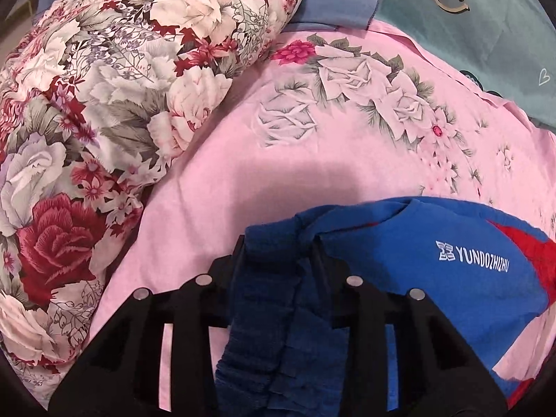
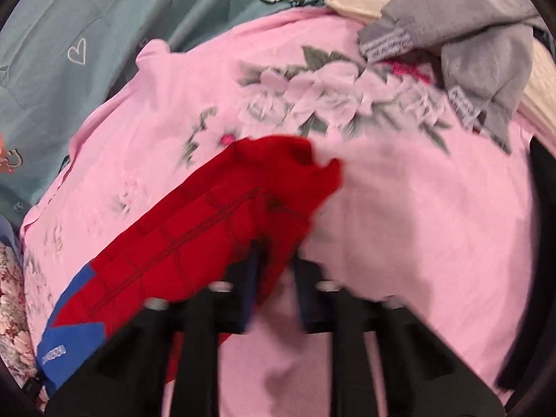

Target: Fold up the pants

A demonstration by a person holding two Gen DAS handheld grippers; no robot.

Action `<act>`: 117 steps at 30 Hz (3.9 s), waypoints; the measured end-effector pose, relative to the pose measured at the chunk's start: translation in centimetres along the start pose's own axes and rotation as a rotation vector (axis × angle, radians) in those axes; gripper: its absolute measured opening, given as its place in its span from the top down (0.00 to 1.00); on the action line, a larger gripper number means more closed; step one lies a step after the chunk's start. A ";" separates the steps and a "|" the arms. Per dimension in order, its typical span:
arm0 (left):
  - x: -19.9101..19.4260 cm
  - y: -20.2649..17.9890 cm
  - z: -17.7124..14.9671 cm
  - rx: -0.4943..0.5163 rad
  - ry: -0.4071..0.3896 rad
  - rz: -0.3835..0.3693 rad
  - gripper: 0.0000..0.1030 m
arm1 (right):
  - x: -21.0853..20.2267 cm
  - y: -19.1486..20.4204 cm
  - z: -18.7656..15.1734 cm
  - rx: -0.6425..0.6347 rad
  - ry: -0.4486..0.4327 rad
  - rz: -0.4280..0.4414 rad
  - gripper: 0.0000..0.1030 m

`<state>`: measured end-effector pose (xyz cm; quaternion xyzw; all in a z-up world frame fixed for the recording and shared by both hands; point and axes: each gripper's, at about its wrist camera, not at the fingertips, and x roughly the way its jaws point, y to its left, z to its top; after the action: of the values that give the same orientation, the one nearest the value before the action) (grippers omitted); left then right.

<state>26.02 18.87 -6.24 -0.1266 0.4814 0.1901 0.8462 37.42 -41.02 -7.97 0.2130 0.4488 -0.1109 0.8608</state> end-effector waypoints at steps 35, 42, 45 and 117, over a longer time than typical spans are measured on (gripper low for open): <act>-0.3 0.6 -1.1 0.148 -0.028 0.006 0.20 | 1.7 24.0 -6.1 -0.897 0.092 0.186 0.52; -1.6 -0.4 -0.7 0.253 -0.095 0.043 0.19 | -0.2 24.5 -4.7 -0.869 0.001 0.143 0.41; -1.8 -0.5 -0.2 0.293 -0.130 0.072 0.14 | -1.5 24.8 -4.5 -0.924 -0.039 0.138 0.39; -15.8 1.1 -6.7 0.312 -0.205 -0.242 0.65 | -18.5 9.9 -12.8 -0.897 0.110 0.542 0.98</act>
<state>13.08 14.06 3.94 -0.0309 0.3978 0.0224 0.9167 21.29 -26.33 3.34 -0.0626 0.4254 0.3299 0.8404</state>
